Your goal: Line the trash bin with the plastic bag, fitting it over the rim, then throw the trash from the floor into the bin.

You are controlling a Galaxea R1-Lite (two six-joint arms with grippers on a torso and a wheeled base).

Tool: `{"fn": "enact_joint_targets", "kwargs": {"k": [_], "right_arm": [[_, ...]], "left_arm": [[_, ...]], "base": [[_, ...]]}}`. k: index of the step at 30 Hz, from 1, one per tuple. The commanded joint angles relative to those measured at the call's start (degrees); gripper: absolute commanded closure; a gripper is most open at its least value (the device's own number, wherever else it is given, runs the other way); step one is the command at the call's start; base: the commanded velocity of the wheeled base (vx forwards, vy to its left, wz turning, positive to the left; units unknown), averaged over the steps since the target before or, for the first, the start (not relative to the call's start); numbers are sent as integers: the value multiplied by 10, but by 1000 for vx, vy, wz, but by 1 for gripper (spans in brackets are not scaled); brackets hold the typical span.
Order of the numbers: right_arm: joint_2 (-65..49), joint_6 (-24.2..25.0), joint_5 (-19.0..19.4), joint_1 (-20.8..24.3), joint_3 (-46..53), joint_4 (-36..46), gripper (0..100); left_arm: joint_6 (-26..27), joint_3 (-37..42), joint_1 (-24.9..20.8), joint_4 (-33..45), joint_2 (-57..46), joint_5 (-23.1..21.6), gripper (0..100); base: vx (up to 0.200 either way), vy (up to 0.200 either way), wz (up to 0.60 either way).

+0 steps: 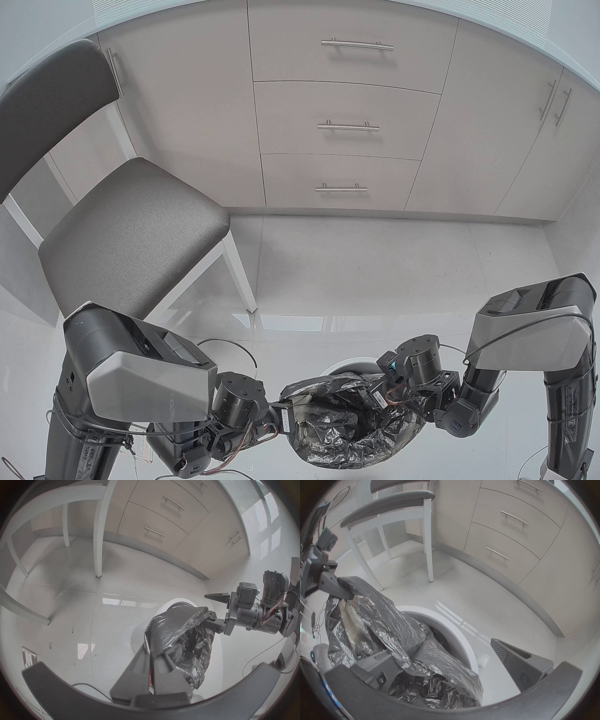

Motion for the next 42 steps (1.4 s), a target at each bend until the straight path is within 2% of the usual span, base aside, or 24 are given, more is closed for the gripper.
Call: {"fn": "enact_joint_targets", "kwargs": {"k": [1,9,16,26,35,39,42], "right_arm": [[3,2,0,-3,-2,-14,0],[-6,3,0,-15,-2,-29,0],[-6,5,0,-43,-13,-60,0],[-4,15,1,-46,-17,-71,0],[1,15,2,-47,-17,-72,0],[1,15,3,-54,-18,-72,0],[1,14,6,-63,-20,-72,0]], "left_arm": [[0,-2,4,0,1,1,100],[2,1,5,0,2,0,100],[5,-1,5,0,4,1,100],[5,-2,5,0,4,0,100],[7,-29,6,3,9,1,100],[30,-52,15,9,10,-3,100],[31,-73,21,38,8,-3,100]], "base": [[0,0,0],[0,0,0],[0,0,0],[0,0,0],[0,0,0],[0,0,0],[0,0,0]]}}
